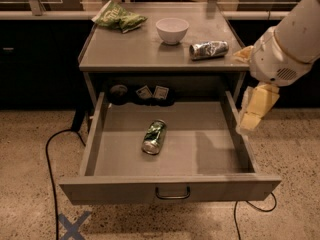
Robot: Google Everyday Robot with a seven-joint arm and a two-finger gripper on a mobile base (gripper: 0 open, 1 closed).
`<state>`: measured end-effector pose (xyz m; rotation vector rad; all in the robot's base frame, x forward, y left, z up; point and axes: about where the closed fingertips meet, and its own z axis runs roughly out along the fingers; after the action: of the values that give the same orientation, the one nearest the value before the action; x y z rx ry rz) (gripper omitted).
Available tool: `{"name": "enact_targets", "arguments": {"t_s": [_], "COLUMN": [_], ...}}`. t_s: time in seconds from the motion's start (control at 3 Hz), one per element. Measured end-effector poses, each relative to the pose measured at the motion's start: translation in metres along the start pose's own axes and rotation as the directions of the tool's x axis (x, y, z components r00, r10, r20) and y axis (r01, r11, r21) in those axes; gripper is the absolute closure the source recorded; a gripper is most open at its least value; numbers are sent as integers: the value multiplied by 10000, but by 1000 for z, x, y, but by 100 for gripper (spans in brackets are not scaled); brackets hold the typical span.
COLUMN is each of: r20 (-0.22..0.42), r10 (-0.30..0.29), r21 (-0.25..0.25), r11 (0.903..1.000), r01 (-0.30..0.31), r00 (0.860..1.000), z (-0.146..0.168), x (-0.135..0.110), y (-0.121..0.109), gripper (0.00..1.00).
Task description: Pick green can from middle drawer and place on counter
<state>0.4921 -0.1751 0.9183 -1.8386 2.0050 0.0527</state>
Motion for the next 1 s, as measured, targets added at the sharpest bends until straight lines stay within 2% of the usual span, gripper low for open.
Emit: {"name": "enact_targets", "arguments": {"t_s": [0.33,0.67,1.0], "r20": [948,993,993], "r10": [-1624,-2357,-2359], "r21": [-349,-268,-268], "r11": [9855,9706,9705], "r01": [1663,2394,2396], "r00": [9822,9667,9667], "z": [39,42,42], "x": [-16,-14,-14], "y": [-28,-31,-31], "gripper": [0,0,0]}}
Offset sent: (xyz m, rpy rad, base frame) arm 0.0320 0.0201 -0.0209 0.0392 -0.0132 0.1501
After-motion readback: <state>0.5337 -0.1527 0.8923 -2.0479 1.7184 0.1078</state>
